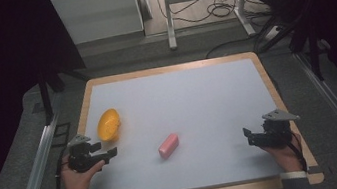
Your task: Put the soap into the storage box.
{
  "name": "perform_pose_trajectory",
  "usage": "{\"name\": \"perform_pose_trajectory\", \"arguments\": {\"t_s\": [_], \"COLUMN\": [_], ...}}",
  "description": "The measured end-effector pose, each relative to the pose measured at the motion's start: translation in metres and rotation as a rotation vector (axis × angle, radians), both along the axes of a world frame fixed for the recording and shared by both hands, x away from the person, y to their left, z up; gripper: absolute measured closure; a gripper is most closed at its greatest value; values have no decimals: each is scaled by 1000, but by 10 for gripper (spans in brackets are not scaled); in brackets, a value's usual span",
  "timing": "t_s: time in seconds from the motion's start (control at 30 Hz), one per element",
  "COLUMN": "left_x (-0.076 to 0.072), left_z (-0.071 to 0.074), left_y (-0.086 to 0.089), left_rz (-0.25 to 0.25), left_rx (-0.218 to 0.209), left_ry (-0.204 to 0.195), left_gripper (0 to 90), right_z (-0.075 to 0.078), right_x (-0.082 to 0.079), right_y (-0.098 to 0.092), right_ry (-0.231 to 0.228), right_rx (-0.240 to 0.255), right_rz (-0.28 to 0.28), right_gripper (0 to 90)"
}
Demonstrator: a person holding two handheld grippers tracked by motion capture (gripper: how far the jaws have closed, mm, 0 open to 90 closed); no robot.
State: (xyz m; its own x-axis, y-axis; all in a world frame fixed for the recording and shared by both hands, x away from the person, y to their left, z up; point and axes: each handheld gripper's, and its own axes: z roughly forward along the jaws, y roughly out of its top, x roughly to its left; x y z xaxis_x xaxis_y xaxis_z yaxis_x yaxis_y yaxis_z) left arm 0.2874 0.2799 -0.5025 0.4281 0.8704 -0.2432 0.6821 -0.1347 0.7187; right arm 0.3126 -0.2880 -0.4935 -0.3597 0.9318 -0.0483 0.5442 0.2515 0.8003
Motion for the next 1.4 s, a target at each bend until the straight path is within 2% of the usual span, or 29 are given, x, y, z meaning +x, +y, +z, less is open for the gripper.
{"name": "perform_pose_trajectory", "arguments": {"t_s": [0.1, 0.27, 0.7, 0.93, 1.03, 1.4], "left_x": [0, -2, 0, -4, -5, -3], "left_z": [0, 3, 1, 4, 7, 16], "left_y": [2, 4, -1, 1, -1, -14], "left_rz": [8, 19, -1, 12, 9, -15], "left_rx": [6, -15, 0, -1, 8, 40], "left_ry": [-5, -28, -12, -27, -33, -25], "left_gripper": [239, 252, 251, 255, 255, 255], "right_z": [0, 0, -3, -3, -4, -2], "right_x": [0, -2, -2, -2, -2, -3], "right_y": [-1, -3, -2, -2, -2, -8], "right_ry": [2, 4, 14, 17, 22, 19], "right_rx": [4, 1, -13, -21, -29, -8], "right_rz": [-2, -5, -3, -2, 2, -2], "right_gripper": [67, 73, 76, 77, 77, 77]}}
